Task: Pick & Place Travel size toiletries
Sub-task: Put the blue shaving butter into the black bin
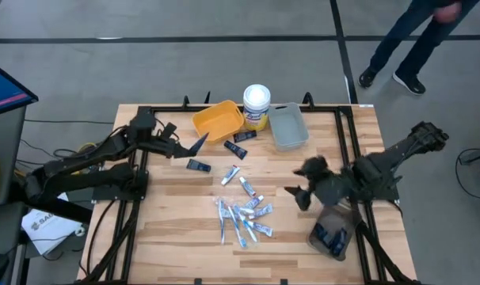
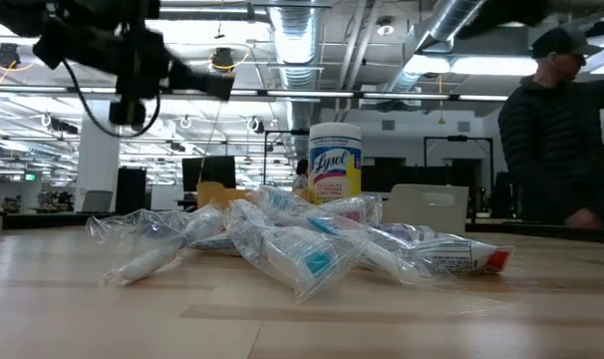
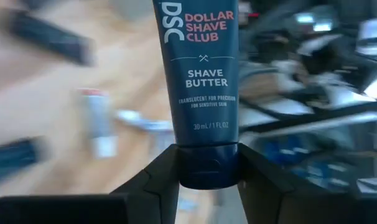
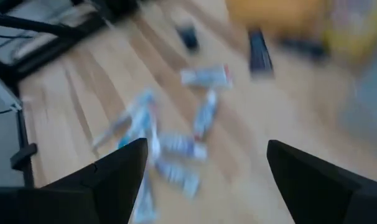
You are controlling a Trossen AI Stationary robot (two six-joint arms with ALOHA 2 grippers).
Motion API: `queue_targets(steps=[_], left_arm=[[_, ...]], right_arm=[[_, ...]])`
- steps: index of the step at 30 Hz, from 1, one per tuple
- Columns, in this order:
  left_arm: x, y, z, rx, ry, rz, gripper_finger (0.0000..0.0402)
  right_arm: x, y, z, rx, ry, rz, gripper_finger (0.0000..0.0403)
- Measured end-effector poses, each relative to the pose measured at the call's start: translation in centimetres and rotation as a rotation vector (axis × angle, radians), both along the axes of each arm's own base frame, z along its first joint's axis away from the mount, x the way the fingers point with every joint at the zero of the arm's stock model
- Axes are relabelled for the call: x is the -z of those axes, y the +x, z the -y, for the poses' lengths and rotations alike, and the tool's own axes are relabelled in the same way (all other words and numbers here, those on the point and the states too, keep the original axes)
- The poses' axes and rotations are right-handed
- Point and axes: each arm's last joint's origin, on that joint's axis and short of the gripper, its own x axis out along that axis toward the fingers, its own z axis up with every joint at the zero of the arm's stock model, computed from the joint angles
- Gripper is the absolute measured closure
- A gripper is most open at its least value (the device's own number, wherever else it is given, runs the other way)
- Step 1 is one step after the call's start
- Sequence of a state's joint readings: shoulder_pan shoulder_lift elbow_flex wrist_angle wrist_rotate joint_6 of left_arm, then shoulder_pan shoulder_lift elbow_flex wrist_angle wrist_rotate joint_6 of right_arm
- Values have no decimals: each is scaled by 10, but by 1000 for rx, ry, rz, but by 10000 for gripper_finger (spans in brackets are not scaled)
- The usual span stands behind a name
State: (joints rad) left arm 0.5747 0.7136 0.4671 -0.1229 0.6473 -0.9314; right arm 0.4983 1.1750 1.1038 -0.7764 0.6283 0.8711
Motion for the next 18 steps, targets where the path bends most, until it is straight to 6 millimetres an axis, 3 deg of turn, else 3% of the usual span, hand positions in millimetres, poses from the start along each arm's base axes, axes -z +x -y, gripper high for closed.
queue_targets(steps=[6,12,18], left_arm=[[-27,16,18,122,-64,241,280],[-37,41,43,279,-114,348,280],[-49,71,62,408,-132,338,280]], right_arm=[[-26,44,35,-221,-305,192,81],[-39,75,72,-312,-345,410,81],[-43,100,86,-459,-391,406,81]])
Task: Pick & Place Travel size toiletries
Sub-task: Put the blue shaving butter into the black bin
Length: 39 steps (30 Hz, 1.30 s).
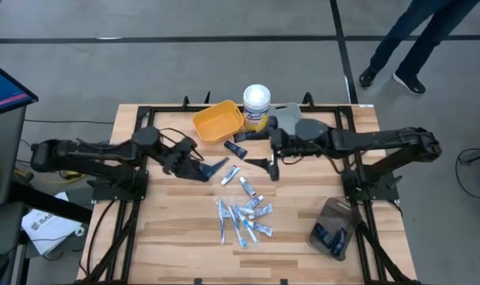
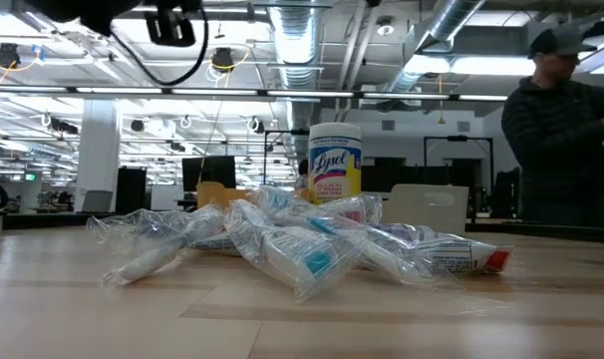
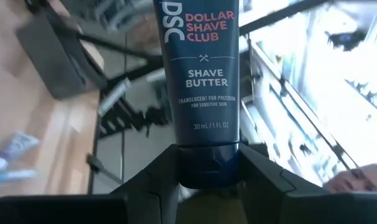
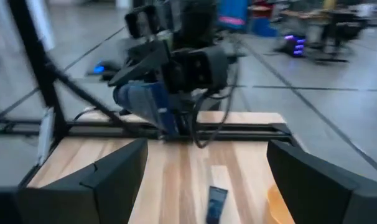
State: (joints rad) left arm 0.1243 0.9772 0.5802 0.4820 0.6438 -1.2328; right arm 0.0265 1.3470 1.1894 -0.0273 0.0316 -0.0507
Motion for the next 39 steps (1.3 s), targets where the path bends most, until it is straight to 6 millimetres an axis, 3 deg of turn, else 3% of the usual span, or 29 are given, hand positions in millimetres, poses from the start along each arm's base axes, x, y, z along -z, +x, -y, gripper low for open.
queue_targets(steps=[8,12,15,19,26,33,36,39], left_arm=[[-12,29,1,109,14,9,280],[-14,33,1,134,18,19,280],[-14,33,1,134,18,17,280],[-14,33,1,133,26,25,280],[-15,33,1,131,34,36,270],[-14,33,1,121,33,36,258],[-15,33,1,108,37,48,227],[-17,31,1,119,42,57,196]], right_arm=[[-11,35,-8,-182,-40,-80,81],[-17,45,-13,-218,-60,-120,87],[-21,51,-17,-264,-54,-117,114],[-27,50,-18,-292,-50,-112,187],[-25,49,-17,-304,-66,-134,376],[-26,46,-17,-289,-57,-145,397],[-39,29,-18,-232,-40,-139,398],[-56,-2,-17,-168,-41,-164,400]])
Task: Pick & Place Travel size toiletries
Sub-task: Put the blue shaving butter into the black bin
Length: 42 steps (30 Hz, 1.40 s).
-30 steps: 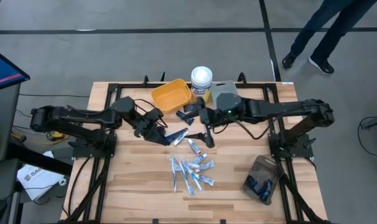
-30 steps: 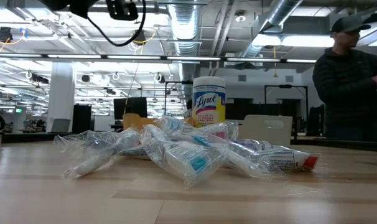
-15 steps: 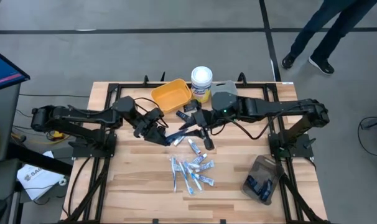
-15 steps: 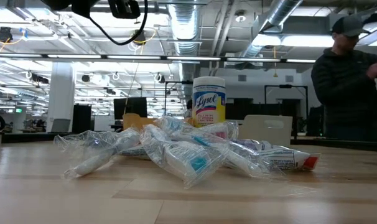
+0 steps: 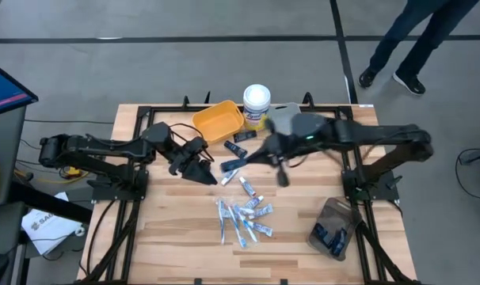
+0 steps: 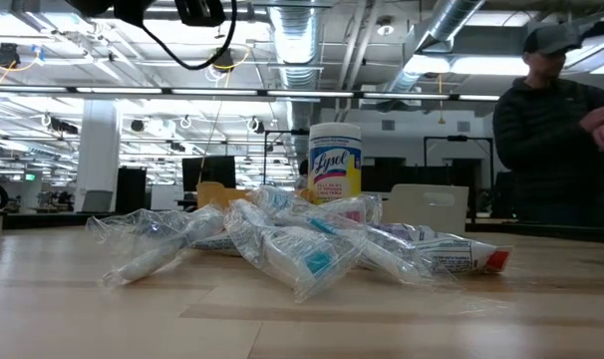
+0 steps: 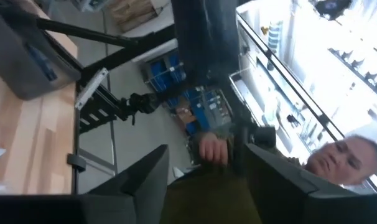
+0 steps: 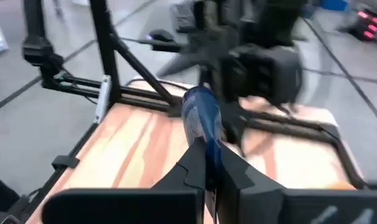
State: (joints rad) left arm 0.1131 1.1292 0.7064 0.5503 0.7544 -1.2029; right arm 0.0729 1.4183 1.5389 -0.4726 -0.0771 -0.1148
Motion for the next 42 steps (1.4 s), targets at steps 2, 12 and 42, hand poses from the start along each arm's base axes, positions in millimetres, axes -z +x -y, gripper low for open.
queue_targets(steps=[2,12,42], left_arm=[[0,0,0,13,18,10,177],[10,0,-3,24,147,5,158],[77,-20,-10,-83,916,-377,129]], right_arm=[[-7,-21,-1,58,15,-43,401],[40,-116,-31,435,197,-759,402],[164,-155,-137,623,190,-1453,202]])
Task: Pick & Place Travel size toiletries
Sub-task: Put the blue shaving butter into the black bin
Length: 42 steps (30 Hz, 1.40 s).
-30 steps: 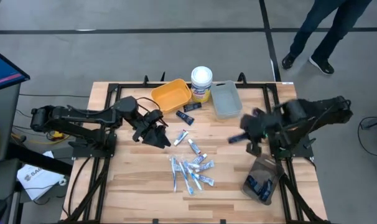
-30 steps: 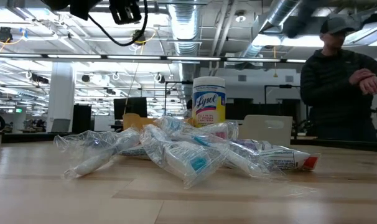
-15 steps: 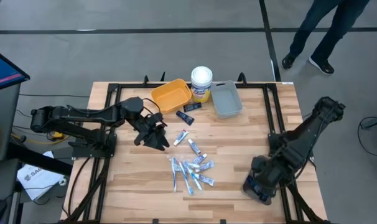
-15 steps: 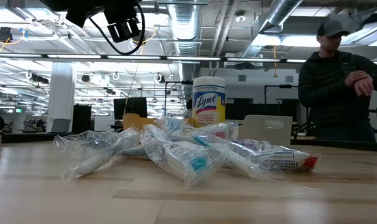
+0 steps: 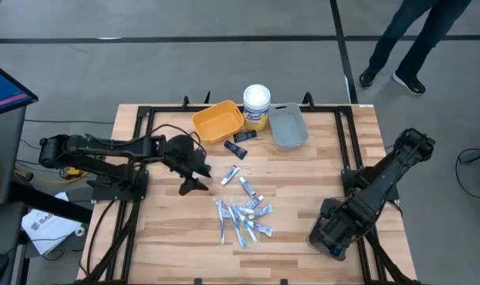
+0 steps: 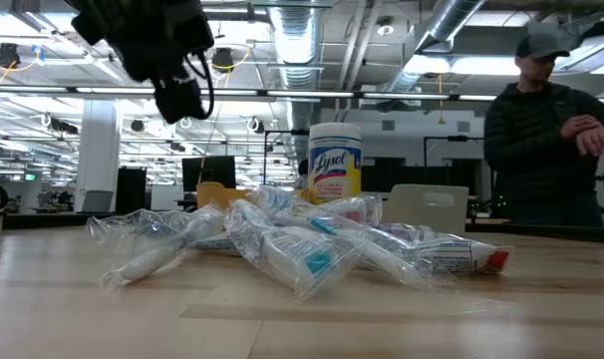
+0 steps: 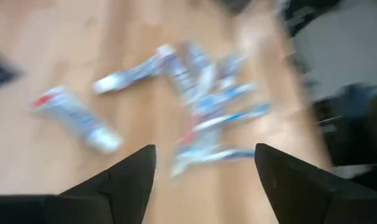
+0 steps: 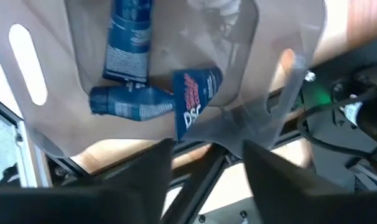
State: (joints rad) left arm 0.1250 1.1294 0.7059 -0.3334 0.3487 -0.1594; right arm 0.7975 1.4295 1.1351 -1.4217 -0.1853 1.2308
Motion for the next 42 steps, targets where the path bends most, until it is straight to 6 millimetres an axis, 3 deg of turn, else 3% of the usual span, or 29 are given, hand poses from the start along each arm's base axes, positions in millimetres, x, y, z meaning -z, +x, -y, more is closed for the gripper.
queue_targets(steps=[4,8,13,22,30,34,42], left_arm=[[9,-7,-5,-105,195,-119,118],[19,-13,-11,-147,323,-172,115],[39,-15,-18,-138,350,-215,115],[74,5,-38,-116,412,-272,115],[107,11,-48,-107,369,-413,120],[112,12,-48,-110,357,-427,162],[95,7,-47,-206,304,-371,305]], right_arm=[[0,1,2,29,-12,2,117],[0,2,3,37,-19,1,83],[0,3,4,37,-33,19,85],[0,9,9,29,-33,39,95],[0,11,8,37,-20,57,95],[0,11,8,39,-21,59,95],[0,13,8,43,-43,100,95]])
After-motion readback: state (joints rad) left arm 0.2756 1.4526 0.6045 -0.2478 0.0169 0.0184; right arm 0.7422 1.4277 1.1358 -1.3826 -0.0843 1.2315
